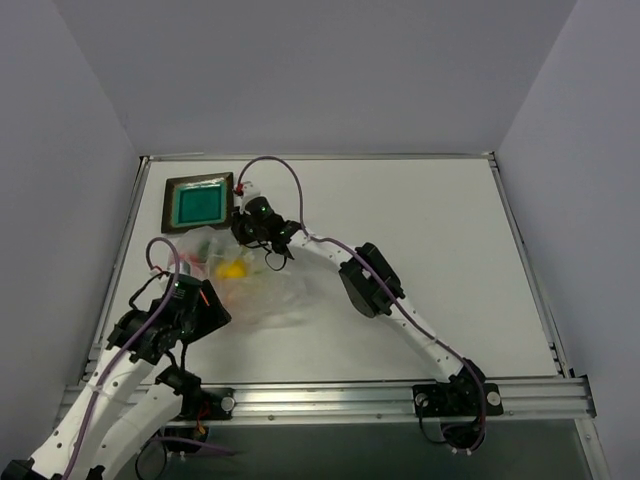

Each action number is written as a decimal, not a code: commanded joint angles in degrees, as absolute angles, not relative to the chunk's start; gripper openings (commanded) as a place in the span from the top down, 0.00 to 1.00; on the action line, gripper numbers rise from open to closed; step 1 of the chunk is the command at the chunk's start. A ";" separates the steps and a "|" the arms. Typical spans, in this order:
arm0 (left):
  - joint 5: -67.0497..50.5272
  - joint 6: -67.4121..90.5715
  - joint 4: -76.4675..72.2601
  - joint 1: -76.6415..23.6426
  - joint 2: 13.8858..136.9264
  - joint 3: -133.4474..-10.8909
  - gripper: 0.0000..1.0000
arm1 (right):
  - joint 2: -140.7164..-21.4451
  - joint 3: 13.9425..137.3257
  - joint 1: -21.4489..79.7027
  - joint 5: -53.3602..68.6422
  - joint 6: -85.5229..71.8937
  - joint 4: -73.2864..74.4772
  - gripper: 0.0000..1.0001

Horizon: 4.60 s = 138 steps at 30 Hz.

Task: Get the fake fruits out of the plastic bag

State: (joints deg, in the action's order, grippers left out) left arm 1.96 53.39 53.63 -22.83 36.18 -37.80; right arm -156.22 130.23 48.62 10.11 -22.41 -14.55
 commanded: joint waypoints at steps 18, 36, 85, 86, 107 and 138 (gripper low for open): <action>22.23 28.49 37.28 -23.03 58.43 -58.36 0.21 | -141.42 114.96 47.64 21.09 -23.29 -27.42 0.97; 18.81 29.26 33.05 -9.15 70.05 -61.79 0.98 | -122.54 97.15 46.85 9.60 -21.18 -21.28 0.13; 8.18 38.67 29.96 4.83 62.42 -58.35 0.29 | -112.15 67.85 71.37 -3.17 -16.53 -23.99 1.00; 7.83 38.24 32.58 4.83 59.10 -58.97 0.27 | -111.97 67.76 71.28 -2.64 -16.44 -24.08 1.00; 13.61 38.49 46.06 -27.76 45.52 -55.81 0.98 | -103.80 56.78 70.84 0.27 -18.54 -30.50 0.91; 29.53 37.00 25.40 -34.01 74.35 -46.58 0.18 | -95.19 48.34 67.06 -0.62 -21.36 -34.45 0.54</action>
State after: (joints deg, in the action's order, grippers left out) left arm 27.33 35.97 27.24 -34.50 73.91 -46.11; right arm -95.37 48.47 67.29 0.01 -21.02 -32.40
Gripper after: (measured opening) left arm 0.813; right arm 0.457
